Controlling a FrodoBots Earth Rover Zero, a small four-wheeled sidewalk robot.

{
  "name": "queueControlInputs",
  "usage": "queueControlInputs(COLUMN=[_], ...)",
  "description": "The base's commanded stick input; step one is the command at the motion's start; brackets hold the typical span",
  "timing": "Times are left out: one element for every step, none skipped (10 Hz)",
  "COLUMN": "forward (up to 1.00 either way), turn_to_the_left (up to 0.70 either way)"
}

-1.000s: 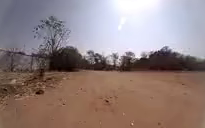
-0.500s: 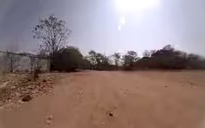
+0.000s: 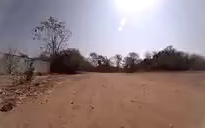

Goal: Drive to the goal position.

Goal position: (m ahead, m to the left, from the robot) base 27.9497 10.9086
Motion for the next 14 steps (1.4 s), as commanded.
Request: queueControlInputs(forward=[1.0, 1.0, 1.0, 1.0, 1.0, 1.0, 1.0, 1.0, 1.0, 1.0, 1.0, 1.0, 1.0, 1.0], turn_to_the_left=[0.02, 0.02, 0.02, 0.02, 0.02, 0.02, 0.02, 0.02, 0.02, 0.02, 0.02, 0.02, 0.02, 0.02])
